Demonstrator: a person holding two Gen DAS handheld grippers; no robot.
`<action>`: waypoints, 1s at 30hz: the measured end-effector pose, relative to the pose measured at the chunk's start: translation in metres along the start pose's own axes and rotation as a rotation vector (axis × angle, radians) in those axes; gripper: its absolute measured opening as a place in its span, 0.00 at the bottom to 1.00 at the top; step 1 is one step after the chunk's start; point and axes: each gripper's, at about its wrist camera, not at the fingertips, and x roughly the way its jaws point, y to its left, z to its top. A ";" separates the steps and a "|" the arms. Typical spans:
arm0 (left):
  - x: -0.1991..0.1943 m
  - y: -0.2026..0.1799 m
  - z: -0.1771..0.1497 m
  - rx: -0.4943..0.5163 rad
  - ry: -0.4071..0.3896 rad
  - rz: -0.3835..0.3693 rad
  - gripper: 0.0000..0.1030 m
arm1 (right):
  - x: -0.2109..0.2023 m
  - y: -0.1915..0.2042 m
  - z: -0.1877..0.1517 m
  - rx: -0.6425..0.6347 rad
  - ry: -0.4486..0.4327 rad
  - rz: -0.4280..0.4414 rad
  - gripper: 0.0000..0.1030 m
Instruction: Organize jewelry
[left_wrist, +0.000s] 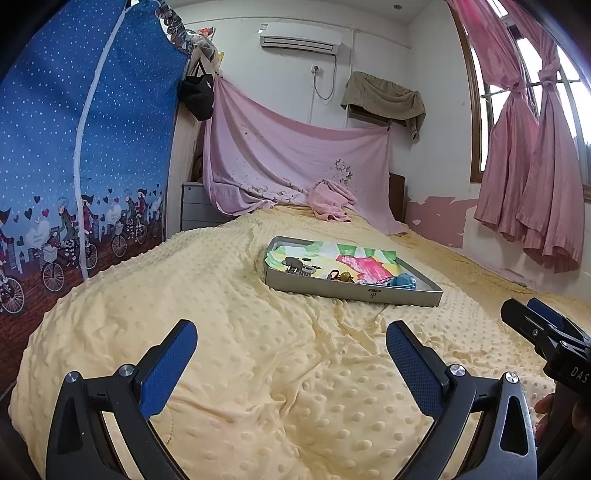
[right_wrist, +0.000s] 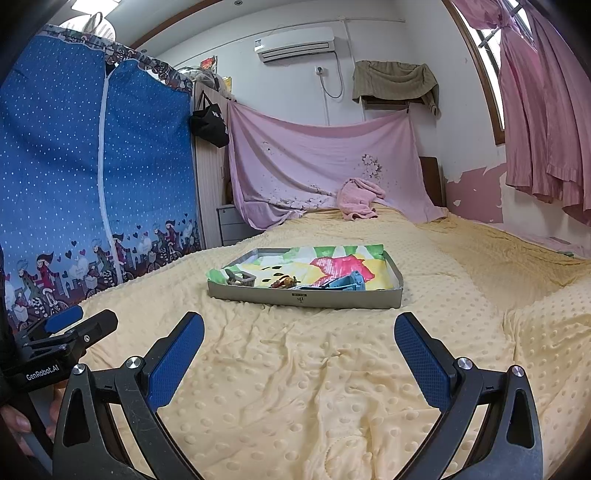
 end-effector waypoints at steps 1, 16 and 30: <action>0.000 0.000 0.000 0.000 0.000 0.001 1.00 | 0.000 0.000 0.000 0.000 0.000 0.000 0.98; 0.000 0.001 0.000 0.005 -0.002 0.002 1.00 | 0.001 0.003 -0.002 -0.005 0.000 0.003 0.98; 0.000 0.000 -0.001 0.006 -0.003 0.002 1.00 | 0.001 0.003 -0.003 -0.005 0.004 0.004 0.98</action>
